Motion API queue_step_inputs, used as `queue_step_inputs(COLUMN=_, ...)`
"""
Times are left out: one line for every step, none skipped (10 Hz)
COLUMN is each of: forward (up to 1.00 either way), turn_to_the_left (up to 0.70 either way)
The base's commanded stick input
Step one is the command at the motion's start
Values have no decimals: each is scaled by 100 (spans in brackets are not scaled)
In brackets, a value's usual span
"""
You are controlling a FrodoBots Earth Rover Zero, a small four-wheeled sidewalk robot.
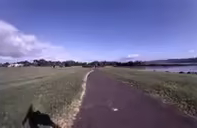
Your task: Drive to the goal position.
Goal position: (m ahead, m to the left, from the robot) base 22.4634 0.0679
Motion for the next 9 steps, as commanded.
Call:
queue_step_inputs(forward=70, turn_to_the_left=3)
queue_step_inputs(forward=70, turn_to_the_left=2)
queue_step_inputs(forward=70, turn_to_the_left=1)
queue_step_inputs(forward=70, turn_to_the_left=1)
queue_step_inputs(forward=70, turn_to_the_left=1)
queue_step_inputs(forward=70, turn_to_the_left=1)
queue_step_inputs(forward=70, turn_to_the_left=1)
queue_step_inputs(forward=70, turn_to_the_left=1)
queue_step_inputs(forward=70, turn_to_the_left=1)
